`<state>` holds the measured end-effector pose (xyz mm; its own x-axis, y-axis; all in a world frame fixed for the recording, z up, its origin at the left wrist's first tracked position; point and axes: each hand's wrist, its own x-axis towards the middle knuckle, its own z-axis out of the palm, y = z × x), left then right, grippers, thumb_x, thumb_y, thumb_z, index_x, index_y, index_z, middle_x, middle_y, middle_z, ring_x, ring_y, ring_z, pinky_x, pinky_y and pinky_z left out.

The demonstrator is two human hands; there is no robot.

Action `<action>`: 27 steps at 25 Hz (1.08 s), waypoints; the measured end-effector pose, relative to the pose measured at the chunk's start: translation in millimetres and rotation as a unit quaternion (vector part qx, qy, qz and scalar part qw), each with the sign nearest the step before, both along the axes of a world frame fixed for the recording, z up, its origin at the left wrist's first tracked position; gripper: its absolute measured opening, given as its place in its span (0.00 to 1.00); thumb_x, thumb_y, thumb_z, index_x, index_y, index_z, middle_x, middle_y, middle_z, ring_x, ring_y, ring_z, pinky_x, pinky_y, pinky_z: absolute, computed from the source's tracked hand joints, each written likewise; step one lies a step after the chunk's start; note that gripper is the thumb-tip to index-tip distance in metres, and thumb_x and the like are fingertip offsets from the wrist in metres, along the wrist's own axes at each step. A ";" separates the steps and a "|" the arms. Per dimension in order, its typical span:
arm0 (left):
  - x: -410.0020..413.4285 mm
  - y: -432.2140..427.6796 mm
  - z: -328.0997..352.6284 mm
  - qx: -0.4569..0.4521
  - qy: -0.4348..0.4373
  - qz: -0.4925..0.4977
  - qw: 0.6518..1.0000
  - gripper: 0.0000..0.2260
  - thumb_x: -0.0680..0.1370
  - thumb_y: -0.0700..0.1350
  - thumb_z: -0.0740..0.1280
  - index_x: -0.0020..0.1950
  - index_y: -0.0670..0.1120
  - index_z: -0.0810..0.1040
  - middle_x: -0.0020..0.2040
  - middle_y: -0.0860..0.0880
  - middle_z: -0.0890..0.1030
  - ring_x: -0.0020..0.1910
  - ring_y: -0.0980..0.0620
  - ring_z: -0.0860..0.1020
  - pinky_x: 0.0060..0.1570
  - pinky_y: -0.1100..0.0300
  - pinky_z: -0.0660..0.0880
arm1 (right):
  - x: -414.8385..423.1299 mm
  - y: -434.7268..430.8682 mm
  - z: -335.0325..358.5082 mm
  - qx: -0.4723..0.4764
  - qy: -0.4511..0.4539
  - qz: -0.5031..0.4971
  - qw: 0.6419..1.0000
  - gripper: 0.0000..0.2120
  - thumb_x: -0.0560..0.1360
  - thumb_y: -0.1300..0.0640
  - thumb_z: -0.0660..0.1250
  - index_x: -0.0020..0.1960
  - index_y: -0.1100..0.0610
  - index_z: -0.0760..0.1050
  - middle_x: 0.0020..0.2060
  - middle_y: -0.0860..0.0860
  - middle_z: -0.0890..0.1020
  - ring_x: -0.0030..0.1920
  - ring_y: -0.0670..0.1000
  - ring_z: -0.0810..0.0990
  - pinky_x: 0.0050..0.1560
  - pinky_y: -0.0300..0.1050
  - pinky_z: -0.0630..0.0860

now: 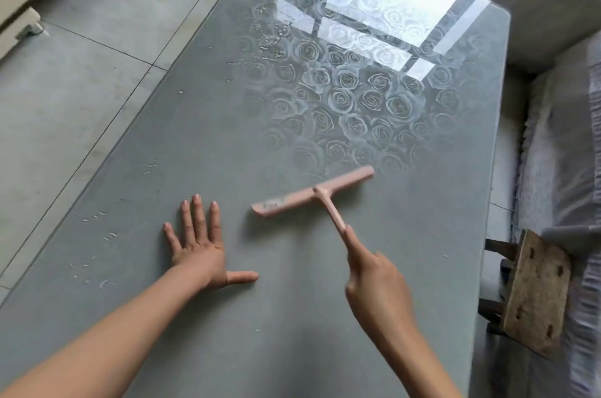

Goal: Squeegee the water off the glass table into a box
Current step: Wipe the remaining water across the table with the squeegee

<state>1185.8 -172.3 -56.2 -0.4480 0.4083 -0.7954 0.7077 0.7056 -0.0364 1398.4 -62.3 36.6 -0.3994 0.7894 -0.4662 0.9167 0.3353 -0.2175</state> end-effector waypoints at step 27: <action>-7.6 -10.5 5.7 0.093 -0.028 -0.019 0.995 0.65 0.59 0.78 0.62 0.71 0.44 0.23 0.68 0.40 0.20 0.67 0.40 0.21 0.65 0.34 0.30 | -27.8 -30.7 40.9 -0.017 0.155 -0.037 0.987 0.21 0.81 0.54 0.56 0.73 0.44 0.64 0.47 0.57 0.81 0.49 0.59 0.78 0.43 0.47 0.69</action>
